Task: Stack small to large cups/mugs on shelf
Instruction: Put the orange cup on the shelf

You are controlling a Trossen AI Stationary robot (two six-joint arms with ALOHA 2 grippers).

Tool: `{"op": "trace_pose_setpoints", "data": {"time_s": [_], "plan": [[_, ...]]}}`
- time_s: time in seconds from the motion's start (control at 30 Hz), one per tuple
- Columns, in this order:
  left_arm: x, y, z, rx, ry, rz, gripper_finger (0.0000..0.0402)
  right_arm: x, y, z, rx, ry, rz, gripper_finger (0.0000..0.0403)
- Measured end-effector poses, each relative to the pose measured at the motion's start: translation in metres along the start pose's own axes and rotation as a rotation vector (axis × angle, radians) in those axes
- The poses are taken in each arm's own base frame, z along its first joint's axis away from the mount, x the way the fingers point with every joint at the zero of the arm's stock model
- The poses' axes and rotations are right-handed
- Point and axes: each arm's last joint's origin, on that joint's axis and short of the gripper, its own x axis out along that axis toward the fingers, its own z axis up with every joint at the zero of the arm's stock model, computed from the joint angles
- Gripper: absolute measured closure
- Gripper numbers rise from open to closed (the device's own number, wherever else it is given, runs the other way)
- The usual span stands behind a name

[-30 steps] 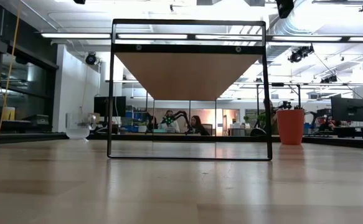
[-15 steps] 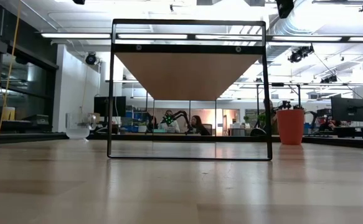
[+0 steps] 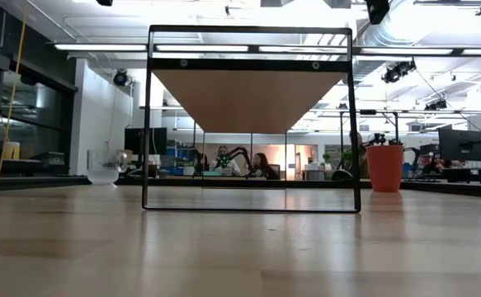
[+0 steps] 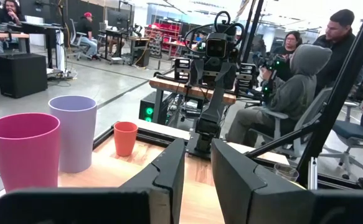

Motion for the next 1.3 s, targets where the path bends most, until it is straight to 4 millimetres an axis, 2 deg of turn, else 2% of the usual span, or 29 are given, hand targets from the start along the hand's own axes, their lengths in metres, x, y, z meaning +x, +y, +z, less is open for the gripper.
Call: {"op": "trace_pose_setpoints", "data": {"time_s": [0.5, 0.67, 0.77, 0.9, 1.13, 1.3], "plan": [[0.0, 0.0, 0.0, 0.0, 0.0, 0.0, 0.0332, 0.0, 0.0, 0.0, 0.007, 0.0, 0.0, 0.0269], [0.0, 0.0, 0.0, 0.0, 0.0, 0.0, 0.0332, 0.001, 0.001, 0.0, 0.096, 0.009, 0.006, 0.0269], [0.0, 0.0, 0.0, 0.001, 0.003, 0.001, 0.0332, 0.002, 0.008, 0.0, 0.142, 0.092, 0.038, 0.0269], [0.0, 0.0, 0.0, 0.001, 0.003, 0.001, 0.0332, 0.001, 0.02, 0.0, 0.08, 0.231, 0.083, 0.0269], [0.0, 0.0, 0.0, 0.001, 0.001, 0.011, 0.0332, -0.001, 0.023, 0.012, 0.003, 0.211, 0.019, 0.0269], [0.0, 0.0, 0.0, 0.001, 0.001, 0.011, 0.0332, -0.001, 0.022, 0.012, -0.002, 0.215, -0.011, 0.0269]]}}
